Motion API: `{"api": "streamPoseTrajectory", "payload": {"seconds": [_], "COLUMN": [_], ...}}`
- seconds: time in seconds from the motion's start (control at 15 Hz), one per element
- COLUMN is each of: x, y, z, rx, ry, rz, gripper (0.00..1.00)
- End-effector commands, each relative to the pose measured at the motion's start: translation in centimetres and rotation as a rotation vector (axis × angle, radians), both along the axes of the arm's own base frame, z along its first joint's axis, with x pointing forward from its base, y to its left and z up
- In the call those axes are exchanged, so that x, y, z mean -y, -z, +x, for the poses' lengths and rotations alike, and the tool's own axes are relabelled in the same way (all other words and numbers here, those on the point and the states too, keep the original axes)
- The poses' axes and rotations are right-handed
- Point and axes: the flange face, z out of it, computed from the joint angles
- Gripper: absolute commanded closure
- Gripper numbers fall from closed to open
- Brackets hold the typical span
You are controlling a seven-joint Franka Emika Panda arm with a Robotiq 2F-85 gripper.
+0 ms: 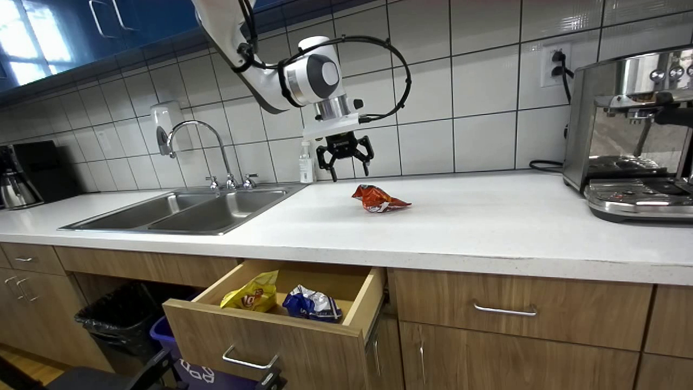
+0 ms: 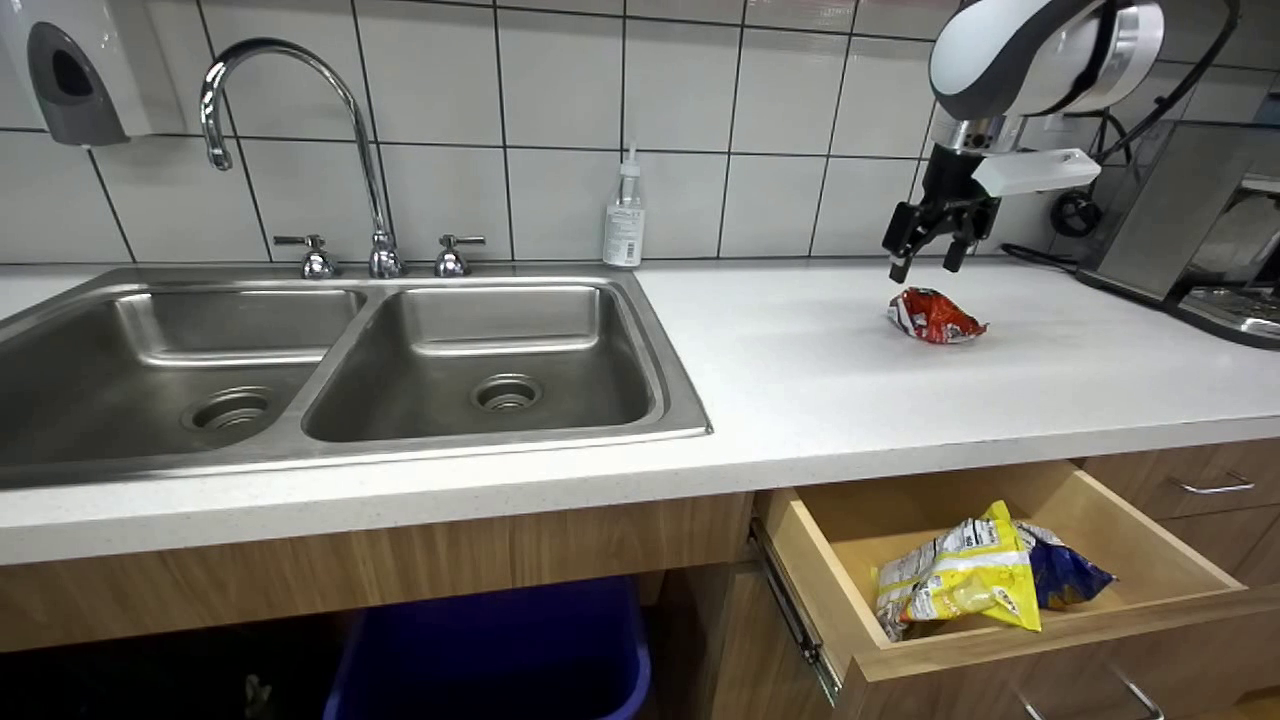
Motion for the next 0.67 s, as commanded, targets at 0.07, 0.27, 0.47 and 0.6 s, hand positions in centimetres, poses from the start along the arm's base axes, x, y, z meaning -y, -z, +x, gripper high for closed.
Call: {"api": "streamPoseTrajectory", "payload": {"seconds": [0.07,0.27,0.47,0.6], "x": [2.0,3.0,4.0,4.8], "y": [-0.2,-0.1,0.4,0.9], "z": [2.5,3.7,4.8,5.4], "rx": [-0.008,0.002,0.004,0.000], "ry": [0.044,0.066,0.083,0.094], "rz": [0.032,0.044,0.054,0.058], "gripper": [0.00,0.00,0.00,0.00]}}
